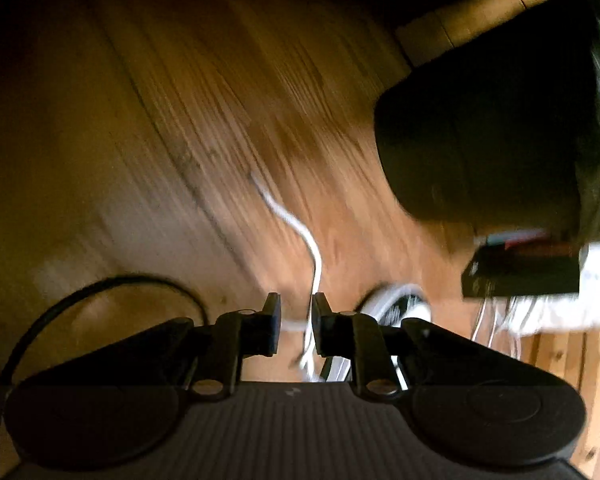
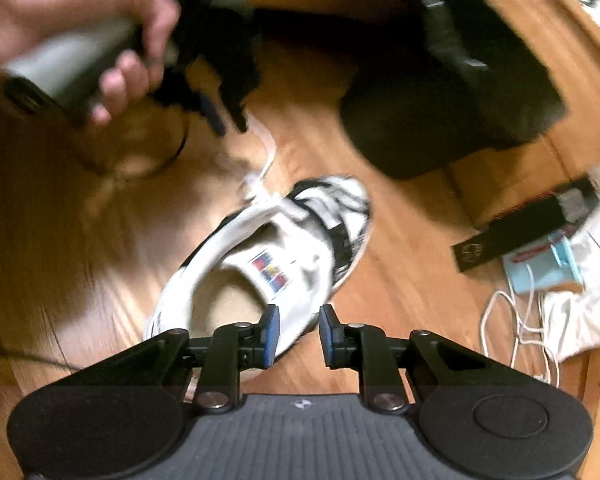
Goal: Lace up shoes with both hands
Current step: 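Pull the lace up through the eyelet with the left tool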
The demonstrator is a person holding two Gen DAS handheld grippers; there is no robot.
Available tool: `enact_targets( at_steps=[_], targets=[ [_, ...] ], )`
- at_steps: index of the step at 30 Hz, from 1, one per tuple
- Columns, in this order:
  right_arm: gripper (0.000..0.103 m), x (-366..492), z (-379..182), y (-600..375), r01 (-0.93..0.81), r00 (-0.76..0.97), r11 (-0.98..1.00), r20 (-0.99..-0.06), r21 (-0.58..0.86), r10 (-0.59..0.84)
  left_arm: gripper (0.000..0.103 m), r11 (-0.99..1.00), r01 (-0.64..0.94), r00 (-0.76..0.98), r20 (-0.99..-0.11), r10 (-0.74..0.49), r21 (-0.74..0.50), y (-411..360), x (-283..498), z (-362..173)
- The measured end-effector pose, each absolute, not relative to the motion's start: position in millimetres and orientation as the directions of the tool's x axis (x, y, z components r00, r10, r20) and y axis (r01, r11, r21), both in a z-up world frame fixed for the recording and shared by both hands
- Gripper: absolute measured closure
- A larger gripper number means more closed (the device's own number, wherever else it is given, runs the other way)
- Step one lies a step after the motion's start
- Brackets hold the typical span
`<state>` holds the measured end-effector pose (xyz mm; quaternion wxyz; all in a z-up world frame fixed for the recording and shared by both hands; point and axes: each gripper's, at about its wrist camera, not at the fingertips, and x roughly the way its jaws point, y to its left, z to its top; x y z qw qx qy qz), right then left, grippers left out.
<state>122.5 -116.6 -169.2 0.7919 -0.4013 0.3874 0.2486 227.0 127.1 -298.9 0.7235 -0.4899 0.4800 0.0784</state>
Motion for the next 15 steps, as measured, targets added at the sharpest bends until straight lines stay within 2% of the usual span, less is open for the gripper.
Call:
enact_targets(
  at_steps=[3, 15],
  targets=[
    [0.077, 120, -156, -125, -0.673, 0.608, 0.582, -0.790, -0.457, 0.083, 0.078, 0.466, -0.620, 0.521, -0.776, -0.355, -0.630, 141, 242, -304],
    [0.075, 100, -125, -110, -0.678, 0.665, 0.520, -0.735, -0.519, 0.132, 0.078, 0.566, -0.673, 0.367, -0.879, -0.304, -0.477, 144, 308, -301]
  ],
)
